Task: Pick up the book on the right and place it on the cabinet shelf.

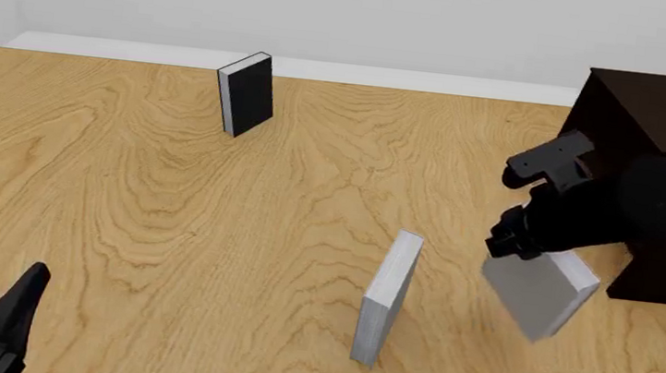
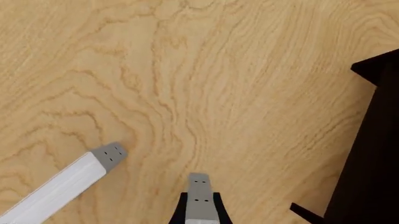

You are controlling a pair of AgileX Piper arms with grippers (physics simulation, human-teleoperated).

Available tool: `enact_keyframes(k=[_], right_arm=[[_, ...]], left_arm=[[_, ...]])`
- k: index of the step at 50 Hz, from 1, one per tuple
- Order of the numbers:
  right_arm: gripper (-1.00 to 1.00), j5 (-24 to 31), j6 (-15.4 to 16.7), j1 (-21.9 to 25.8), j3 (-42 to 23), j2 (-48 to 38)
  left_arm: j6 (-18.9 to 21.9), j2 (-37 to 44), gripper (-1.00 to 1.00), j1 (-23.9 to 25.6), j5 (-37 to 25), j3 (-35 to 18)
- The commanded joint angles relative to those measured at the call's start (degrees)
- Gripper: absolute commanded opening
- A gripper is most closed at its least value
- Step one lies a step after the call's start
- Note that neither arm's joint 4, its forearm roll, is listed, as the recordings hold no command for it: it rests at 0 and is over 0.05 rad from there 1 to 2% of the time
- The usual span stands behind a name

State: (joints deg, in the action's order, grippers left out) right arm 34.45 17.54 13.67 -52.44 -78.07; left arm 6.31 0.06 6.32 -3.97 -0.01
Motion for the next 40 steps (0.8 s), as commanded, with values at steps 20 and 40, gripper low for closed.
enact_keyframes(k=[20, 40], right_arm=[[-1.0, -8.4, 15.9, 0.7, -6.1, 0.1], [-1.0, -27.2, 32.1, -1.7, 2.2, -0.7]], left_arm=[[-0.1, 0.0, 1.0, 0.4, 0.4, 0.0], [-0.1, 0.0, 1.0, 0.8, 0.7, 0.0]])
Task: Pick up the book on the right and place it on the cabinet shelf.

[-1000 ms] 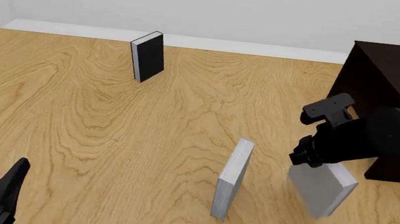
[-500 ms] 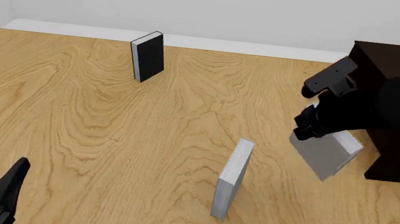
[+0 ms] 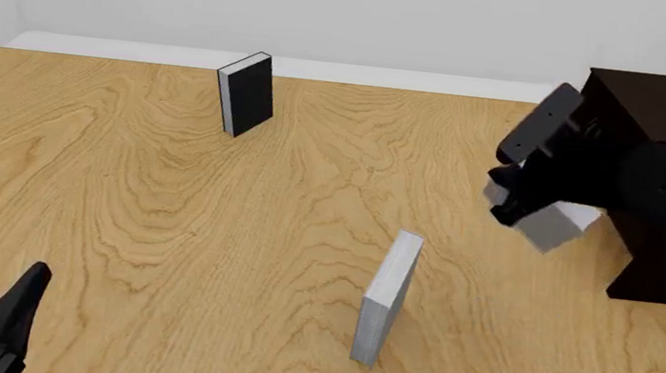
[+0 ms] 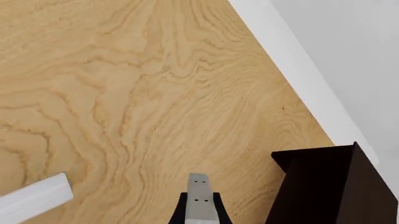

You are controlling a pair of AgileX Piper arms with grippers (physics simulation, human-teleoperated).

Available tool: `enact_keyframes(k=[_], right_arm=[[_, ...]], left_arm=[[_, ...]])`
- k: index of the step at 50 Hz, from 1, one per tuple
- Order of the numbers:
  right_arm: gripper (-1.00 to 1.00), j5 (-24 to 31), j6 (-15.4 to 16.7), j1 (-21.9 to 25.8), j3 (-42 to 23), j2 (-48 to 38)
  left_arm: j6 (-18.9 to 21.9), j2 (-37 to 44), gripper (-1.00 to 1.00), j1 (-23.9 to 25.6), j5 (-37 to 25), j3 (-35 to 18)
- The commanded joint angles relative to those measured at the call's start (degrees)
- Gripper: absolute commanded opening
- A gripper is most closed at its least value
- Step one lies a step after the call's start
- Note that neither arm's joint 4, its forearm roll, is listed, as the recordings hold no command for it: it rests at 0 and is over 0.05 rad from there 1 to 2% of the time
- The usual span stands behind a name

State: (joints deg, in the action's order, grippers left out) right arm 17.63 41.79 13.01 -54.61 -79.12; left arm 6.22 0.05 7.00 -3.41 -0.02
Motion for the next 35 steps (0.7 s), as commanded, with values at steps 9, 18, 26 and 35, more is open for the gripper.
enact_keyframes(k=[9, 18, 26, 35], right_arm=[[-1.0, -18.6, 11.8, -2.2, 5.7, -0.1], [-1.0, -28.3, 18.6, -2.7, 8.5, -2.0], [-1.0, -36.9, 24.7, -2.4, 11.4, -5.1], [-1.0, -43.2, 27.5, -3.2, 12.3, -7.6]], left_arm=[[0.0, 0.0, 1.0, 0.2, 0.1, 0.0], [0.0, 0.0, 1.0, 0.3, 0.0, 0.0], [0.1, 0.0, 1.0, 0.2, 0.1, 0.0], [0.1, 0.0, 1.0, 0.2, 0.1, 0.0]])
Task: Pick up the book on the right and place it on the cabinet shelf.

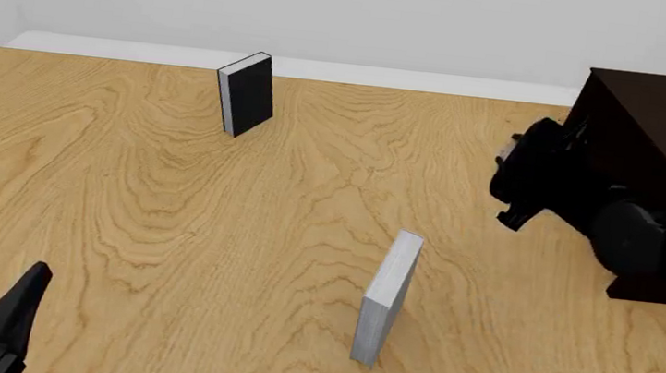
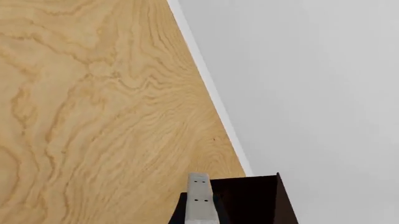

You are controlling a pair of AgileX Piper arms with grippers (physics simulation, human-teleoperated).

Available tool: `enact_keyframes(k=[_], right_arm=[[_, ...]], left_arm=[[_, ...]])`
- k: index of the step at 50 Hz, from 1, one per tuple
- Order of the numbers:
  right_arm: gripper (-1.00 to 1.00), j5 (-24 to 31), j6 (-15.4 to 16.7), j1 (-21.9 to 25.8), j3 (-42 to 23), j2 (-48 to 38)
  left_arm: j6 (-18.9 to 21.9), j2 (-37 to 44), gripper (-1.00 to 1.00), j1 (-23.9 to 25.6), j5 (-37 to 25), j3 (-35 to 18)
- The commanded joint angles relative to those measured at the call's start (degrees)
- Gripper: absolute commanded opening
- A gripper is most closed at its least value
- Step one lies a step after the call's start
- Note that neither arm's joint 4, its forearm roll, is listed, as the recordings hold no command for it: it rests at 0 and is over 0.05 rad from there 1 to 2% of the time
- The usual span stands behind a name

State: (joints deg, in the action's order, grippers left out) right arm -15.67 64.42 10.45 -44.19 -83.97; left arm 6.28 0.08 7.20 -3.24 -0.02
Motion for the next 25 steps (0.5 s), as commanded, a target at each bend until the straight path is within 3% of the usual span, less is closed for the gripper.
enact_keyframes(k=[1, 3, 4, 14, 16, 25], right_arm=[[-1.0, -11.0, 5.9, -0.9, 2.4, -3.3], [-1.0, -11.9, 6.1, -1.3, 2.3, -3.7], [-1.0, -13.9, 8.0, -1.4, 3.2, -4.5], [-1.0, -19.3, 10.9, -2.8, 3.0, -7.9], [-1.0, -22.7, 13.5, -3.1, 4.0, -9.6], [-1.0, -25.9, 15.2, -4.0, 2.8, -14.1]], left_arm=[[0.1, 0.0, 1.0, 0.0, 0.0, 0.0], [0.0, 0.0, 1.0, 0.0, 0.2, 0.0], [0.0, 0.0, 1.0, -0.1, 0.2, 0.0], [-0.1, 0.0, 1.0, 0.0, 0.3, 0.0], [-0.2, 0.0, 1.0, -0.1, 0.3, 0.0], [-0.3, 0.0, 1.0, 0.0, 0.3, 0.0]])
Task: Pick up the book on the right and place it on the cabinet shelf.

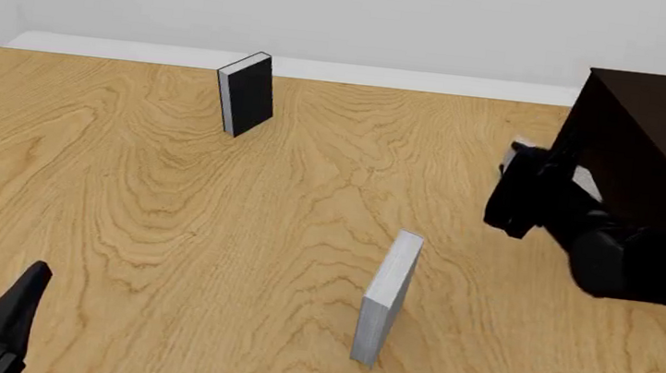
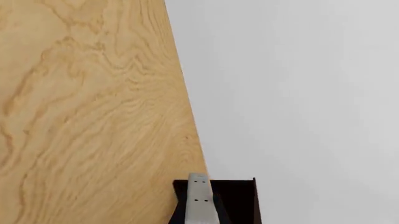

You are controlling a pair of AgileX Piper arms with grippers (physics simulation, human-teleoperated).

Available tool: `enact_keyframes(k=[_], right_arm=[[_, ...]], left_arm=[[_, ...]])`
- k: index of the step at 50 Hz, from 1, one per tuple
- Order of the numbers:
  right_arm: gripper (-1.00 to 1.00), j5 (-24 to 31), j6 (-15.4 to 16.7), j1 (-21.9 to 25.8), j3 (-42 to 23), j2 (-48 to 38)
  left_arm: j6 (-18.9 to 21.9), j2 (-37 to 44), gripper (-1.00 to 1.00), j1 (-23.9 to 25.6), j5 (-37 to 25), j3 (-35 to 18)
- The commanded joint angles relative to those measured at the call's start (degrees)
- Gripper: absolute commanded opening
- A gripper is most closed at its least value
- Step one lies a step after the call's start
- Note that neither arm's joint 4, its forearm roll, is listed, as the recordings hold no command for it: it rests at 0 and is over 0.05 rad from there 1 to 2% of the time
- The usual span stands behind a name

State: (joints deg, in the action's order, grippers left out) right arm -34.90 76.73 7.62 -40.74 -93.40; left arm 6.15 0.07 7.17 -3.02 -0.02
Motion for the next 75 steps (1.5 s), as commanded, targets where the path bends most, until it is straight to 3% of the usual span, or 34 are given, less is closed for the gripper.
enact_keyframes(k=[1, 11, 17, 20, 30, 32, 34, 75], right_arm=[[-1.0, -8.0, 4.0, -1.0, -0.4, -5.6], [-1.0, -10.5, 4.1, -1.8, -2.2, -9.9], [-1.0, -15.4, 8.0, -1.5, -1.6, -13.5], [-1.0, -19.0, 11.6, -1.0, -0.7, -16.1], [-1.0, -21.7, 13.7, -2.5, -1.4, -17.2], [-1.0, -22.5, 15.5, -3.2, -1.2, -18.2], [-1.0, -22.6, 14.4, -3.2, -1.7, -17.5], [-1.0, -19.9, 15.2, -8.5, -7.6, -20.3]], left_arm=[[-0.2, 0.0, 1.0, -0.1, 0.2, 0.0], [-0.2, 0.0, 1.0, 0.1, 0.1, 0.0], [-0.4, 0.0, 1.0, 0.0, 0.0, 0.0], [-0.3, 0.0, 1.0, 0.1, 0.0, 0.0], [-0.4, 0.0, 1.0, 0.0, -0.2, 0.0], [-0.4, 0.0, 1.0, 0.0, -0.2, 0.0], [-0.4, 0.0, 1.0, 0.1, -0.3, 0.0], [-0.5, 0.0, 1.0, -0.2, -0.5, 0.0]])
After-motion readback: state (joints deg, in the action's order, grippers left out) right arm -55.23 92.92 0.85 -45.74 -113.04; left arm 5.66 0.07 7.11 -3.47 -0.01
